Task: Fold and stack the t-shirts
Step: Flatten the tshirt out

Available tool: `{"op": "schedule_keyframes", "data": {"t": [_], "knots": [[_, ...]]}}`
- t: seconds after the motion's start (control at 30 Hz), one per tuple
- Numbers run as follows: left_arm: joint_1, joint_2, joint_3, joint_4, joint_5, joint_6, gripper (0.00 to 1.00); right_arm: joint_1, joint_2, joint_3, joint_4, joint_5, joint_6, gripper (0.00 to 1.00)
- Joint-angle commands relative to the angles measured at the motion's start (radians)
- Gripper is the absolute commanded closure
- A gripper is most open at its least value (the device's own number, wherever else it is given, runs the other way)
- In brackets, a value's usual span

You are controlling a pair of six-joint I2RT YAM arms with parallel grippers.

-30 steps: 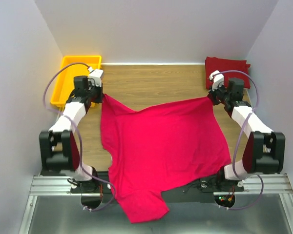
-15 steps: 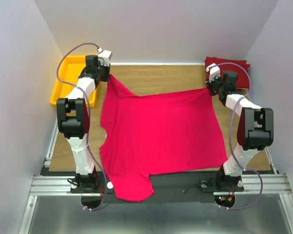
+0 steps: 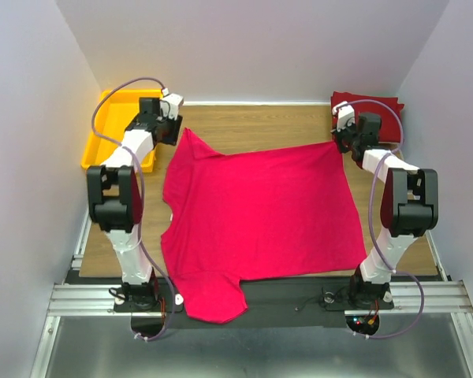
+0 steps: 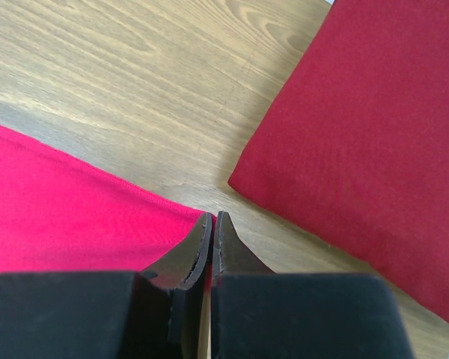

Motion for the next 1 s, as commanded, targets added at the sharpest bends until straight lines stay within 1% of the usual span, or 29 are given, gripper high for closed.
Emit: {"op": "schedule_keyframes", "data": {"t": [0.0,0.03,0.1,0.13,0.2,0.33,0.47,0.53,0.6,0.63,0.77,0.8,0.83,0.87,0.9,0.97], "knots": [[0.008,-0.246,-0.154,-0.128,-0.012,0.097,0.47,-0.006,0.011,0.054,0.039,0.020,0.011,0.99],[0.008,-0.268,-0.224,-0.147,-0.010,0.106,0.47,-0.006,0.016,0.062,0.038,0.020,0.021,0.99],[0.008,-0.314,-0.283,-0.194,-0.013,0.114,0.47,-0.006,0.022,0.065,0.035,0.018,0.022,0.99],[0.008,-0.326,-0.344,-0.200,-0.015,0.117,0.47,-0.006,0.024,0.067,0.036,0.017,0.024,0.99],[0.008,-0.349,-0.410,-0.213,-0.027,0.117,0.47,-0.006,0.024,0.070,0.032,0.015,0.027,0.99],[0.006,-0.348,-0.484,-0.193,-0.055,0.108,0.47,-0.004,0.025,0.071,0.030,0.020,0.025,0.99],[0.006,-0.308,-0.510,-0.185,-0.085,0.103,0.48,-0.006,0.024,0.068,0.025,0.024,0.016,0.99],[0.006,-0.299,-0.522,-0.194,-0.085,0.108,0.48,-0.006,0.024,0.068,0.021,0.024,0.013,0.99],[0.008,-0.294,-0.536,-0.190,-0.088,0.106,0.51,-0.006,0.022,0.067,0.019,0.024,0.007,0.99],[0.008,-0.290,-0.538,-0.188,-0.089,0.106,0.54,-0.006,0.022,0.065,0.019,0.027,0.001,0.99],[0.009,-0.247,-0.539,-0.196,-0.111,0.114,0.80,-0.006,0.024,0.064,0.016,0.035,-0.007,0.99],[0.014,-0.241,-0.536,-0.191,-0.128,0.121,0.91,-0.006,0.022,0.064,0.016,0.037,-0.008,0.99],[0.017,-0.239,-0.533,-0.190,-0.142,0.125,0.95,-0.006,0.024,0.062,0.016,0.038,-0.010,1.00],[0.022,-0.234,-0.527,-0.187,-0.157,0.126,0.99,-0.006,0.024,0.062,0.018,0.040,-0.013,0.99],[0.028,-0.231,-0.518,-0.188,-0.188,0.134,1.00,-0.006,0.024,0.061,0.018,0.041,-0.016,0.99],[0.031,-0.233,-0.492,-0.179,-0.239,0.141,1.00,-0.006,0.027,0.059,0.016,0.043,-0.022,0.99]]}}
